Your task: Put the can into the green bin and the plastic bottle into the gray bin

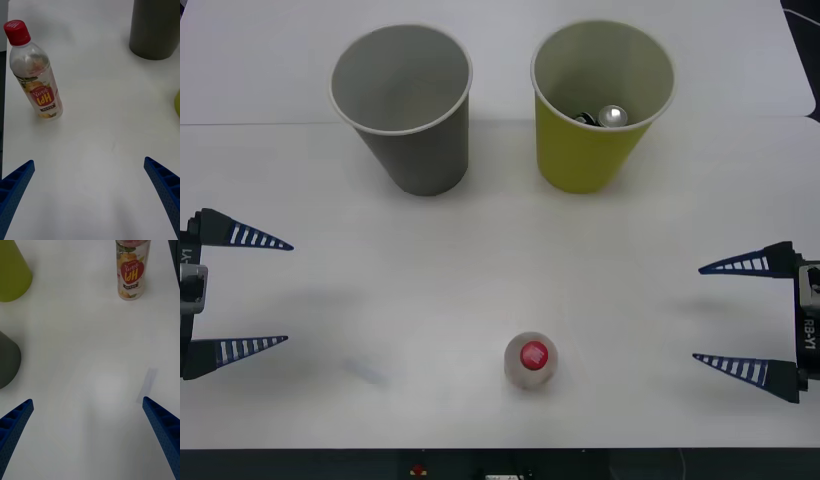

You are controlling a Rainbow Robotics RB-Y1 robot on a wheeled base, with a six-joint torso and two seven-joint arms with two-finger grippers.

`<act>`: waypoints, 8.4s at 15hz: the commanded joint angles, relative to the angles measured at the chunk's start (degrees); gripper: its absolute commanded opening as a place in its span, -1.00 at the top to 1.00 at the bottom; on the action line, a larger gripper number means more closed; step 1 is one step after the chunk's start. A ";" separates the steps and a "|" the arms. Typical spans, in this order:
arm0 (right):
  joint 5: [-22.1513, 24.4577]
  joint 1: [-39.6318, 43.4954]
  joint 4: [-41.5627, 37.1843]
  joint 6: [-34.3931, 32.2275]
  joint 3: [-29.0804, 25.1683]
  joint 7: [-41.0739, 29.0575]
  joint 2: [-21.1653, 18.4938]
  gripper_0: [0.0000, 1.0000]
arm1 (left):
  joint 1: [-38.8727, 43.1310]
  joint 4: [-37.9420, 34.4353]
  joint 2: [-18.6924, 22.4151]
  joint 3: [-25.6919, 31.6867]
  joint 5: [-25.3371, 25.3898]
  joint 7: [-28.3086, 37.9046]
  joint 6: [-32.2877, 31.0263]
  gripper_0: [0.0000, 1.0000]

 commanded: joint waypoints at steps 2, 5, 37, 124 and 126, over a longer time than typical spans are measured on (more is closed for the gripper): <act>-1.15 0.27 3.51 -2.22 -0.44 5.55 5.06 -1.00 | 0.00 0.00 0.00 0.00 0.00 0.00 0.00 -1.00; -3.00 0.27 8.43 -5.12 -0.52 11.53 9.28 -1.00 | 0.00 0.00 0.00 0.00 0.00 0.00 0.00 -1.00; 0.34 -4.47 15.37 8.59 23.65 24.71 30.37 -1.00 | 0.00 0.00 0.00 0.00 0.00 0.00 0.00 -1.00; 62.39 -97.37 37.44 -18.48 24.88 -80.23 40.39 1.00 | 0.00 0.00 0.00 0.00 0.00 0.00 0.00 -1.00; 62.22 -99.66 42.97 -13.12 27.16 -80.14 41.54 1.00 | 0.00 0.00 0.00 0.00 0.00 0.00 0.00 -1.00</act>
